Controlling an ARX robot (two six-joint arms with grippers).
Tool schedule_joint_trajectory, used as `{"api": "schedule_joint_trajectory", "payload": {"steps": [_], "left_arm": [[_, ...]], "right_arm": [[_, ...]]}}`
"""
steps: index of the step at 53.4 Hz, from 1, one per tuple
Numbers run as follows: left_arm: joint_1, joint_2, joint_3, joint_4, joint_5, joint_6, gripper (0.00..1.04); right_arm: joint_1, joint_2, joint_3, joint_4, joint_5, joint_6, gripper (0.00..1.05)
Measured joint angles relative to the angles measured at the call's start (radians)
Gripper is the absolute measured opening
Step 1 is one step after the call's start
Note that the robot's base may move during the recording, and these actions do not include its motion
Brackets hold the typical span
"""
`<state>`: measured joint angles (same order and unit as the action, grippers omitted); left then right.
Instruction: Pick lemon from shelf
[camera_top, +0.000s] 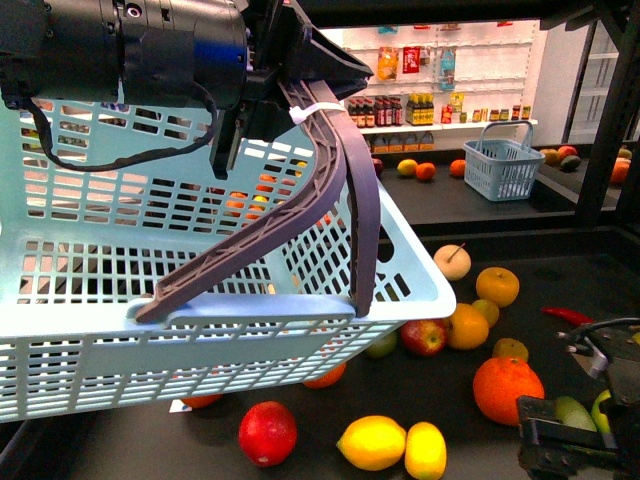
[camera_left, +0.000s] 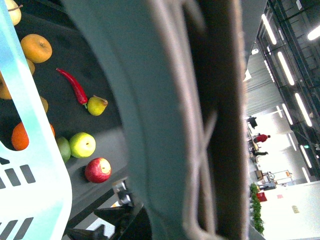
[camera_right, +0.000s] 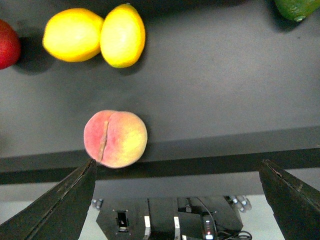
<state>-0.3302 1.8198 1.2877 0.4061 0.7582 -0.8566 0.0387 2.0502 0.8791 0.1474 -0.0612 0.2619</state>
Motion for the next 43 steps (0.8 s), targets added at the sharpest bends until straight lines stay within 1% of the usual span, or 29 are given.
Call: {"api": "schedule_joint_trajectory", "payload": {"steps": [10,16,32,43], "left_arm": [[0.0,0.0,0.0,0.0,-0.002,0.0,0.06],[0.0,0.0,0.0,0.0,-0.001,0.0,0.06],[0.0,0.0,0.0,0.0,-0.001,0.0,0.06],[0.0,0.0,0.0,0.0,0.0,0.0,0.06]], "right_arm": [[0.032,0.166,0.159,-0.032,0.07,0.05,0.97],[0.052,0.237,0.238,-0.045,0.077,0.07,0.97],[0.102,0.396,0.466,-0.142,0.086,0.146,0.97],[0.124,0.486,0.6,-0.181,0.099,0.177,0.97]]}}
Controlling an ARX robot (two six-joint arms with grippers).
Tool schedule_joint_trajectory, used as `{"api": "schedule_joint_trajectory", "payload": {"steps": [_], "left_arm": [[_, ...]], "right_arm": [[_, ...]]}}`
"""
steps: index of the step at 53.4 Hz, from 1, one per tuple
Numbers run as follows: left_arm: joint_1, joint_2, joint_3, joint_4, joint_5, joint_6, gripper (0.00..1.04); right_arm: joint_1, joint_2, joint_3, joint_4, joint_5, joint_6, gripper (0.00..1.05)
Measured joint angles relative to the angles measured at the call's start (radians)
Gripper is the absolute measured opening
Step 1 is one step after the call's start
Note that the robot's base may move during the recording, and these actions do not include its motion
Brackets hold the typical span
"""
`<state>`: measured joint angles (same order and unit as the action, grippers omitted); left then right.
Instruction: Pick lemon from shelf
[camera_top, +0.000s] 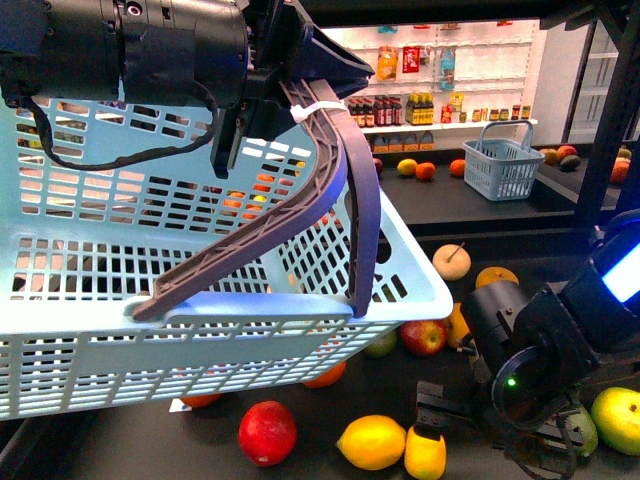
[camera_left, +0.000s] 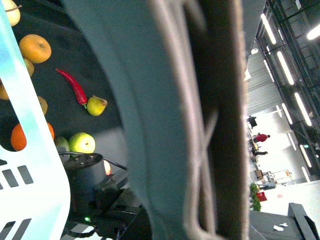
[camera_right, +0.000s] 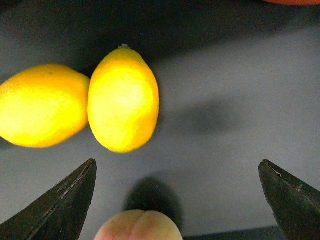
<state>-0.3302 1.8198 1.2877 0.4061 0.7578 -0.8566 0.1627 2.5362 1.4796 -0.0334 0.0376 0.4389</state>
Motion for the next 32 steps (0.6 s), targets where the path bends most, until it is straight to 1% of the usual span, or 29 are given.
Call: {"api": "schedule_joint_trajectory", "payload": {"steps": [10,32], "left_arm": [[0.0,0.0,0.0,0.0,0.0,0.0,0.06],[0.0,0.0,0.0,0.0,0.0,0.0,0.06]], "right_arm": [[0.01,0.088,0.152,-0.071,0.024,0.022,0.97],[0.046,0.21,0.361,-0.158,0.024,0.055,0.97]]}}
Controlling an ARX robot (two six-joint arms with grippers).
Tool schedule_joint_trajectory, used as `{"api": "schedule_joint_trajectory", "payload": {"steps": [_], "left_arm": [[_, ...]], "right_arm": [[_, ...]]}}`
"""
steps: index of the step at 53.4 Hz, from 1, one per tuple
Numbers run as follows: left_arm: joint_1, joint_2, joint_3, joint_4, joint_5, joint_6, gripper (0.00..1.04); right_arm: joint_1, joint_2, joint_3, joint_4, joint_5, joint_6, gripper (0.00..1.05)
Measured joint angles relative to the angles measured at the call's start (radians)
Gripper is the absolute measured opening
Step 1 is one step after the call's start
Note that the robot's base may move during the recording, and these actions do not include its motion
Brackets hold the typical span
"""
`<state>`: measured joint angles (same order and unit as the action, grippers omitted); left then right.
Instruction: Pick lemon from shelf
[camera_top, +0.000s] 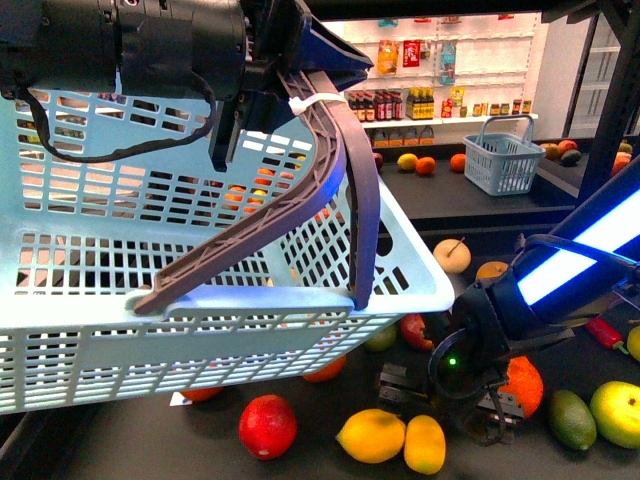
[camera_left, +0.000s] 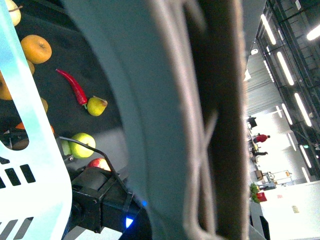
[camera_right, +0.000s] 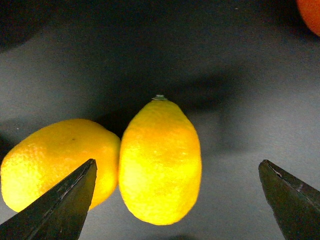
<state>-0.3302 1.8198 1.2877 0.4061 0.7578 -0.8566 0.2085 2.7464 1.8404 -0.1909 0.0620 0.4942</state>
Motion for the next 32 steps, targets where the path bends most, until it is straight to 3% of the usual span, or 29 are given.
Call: {"api": "schedule_joint_trajectory", "payload": {"steps": [32], "left_arm": [[0.0,0.0,0.0,0.0,-0.001,0.004,0.06]], "right_arm": [[0.015,0.122,0.11,-0.042,0.028,-0.001,0.97]]}}
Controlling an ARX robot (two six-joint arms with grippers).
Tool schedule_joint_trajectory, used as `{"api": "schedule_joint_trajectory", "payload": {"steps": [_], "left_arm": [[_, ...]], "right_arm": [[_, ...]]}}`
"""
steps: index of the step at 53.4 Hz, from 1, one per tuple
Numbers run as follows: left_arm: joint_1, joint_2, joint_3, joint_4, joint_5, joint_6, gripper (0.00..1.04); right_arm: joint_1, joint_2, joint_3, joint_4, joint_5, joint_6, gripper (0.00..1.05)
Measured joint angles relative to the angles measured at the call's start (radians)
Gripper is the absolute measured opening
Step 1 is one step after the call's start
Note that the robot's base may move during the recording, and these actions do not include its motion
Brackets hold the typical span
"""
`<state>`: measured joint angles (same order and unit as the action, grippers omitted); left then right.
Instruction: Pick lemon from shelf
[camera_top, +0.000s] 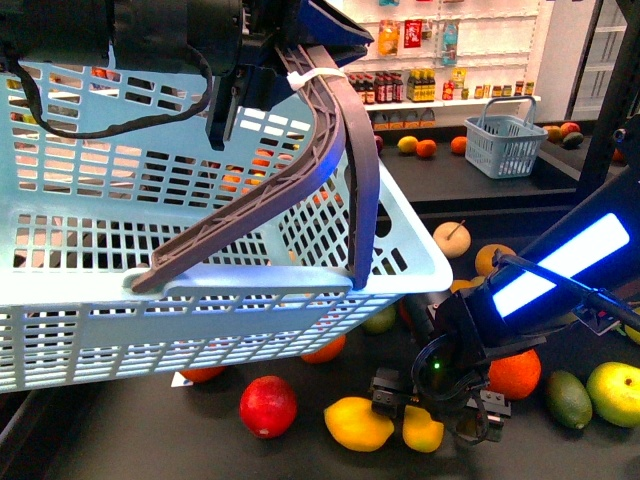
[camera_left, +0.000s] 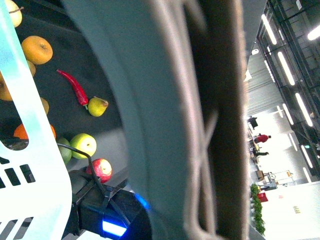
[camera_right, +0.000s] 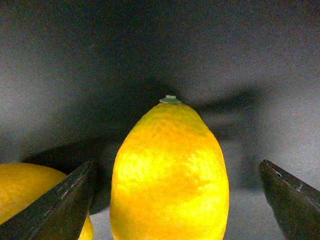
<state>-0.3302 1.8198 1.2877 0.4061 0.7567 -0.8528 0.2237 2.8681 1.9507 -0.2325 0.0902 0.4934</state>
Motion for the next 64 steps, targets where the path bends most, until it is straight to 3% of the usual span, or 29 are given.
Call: {"api": "schedule_joint_trajectory", "payload": {"steps": [17,31,37,51,64], "left_arm": [[0.0,0.0,0.0,0.0,0.0,0.0,0.06],[0.0,0.0,0.0,0.0,0.0,0.0,0.06],[0.0,0.0,0.0,0.0,0.0,0.0,0.06],[0.0,0.0,0.0,0.0,0.0,0.0,0.06],[0.0,0.0,0.0,0.0,0.0,0.0,0.06]], "right_arm": [[0.005,0.004,-0.016,0.025,0.006,-0.014,0.97],[0.002,0.007,-0.035,0.035,0.009,-0.024,0.61],[-0.002,0.006,-0.047,0.046,0.011,-0.029,0.52],[-0.028,-0.042,-0.15,0.107,0.039,-0.061,0.5],[-0.108,-0.217,-0.389,0.286,0.026,-0.129,0.5]]}}
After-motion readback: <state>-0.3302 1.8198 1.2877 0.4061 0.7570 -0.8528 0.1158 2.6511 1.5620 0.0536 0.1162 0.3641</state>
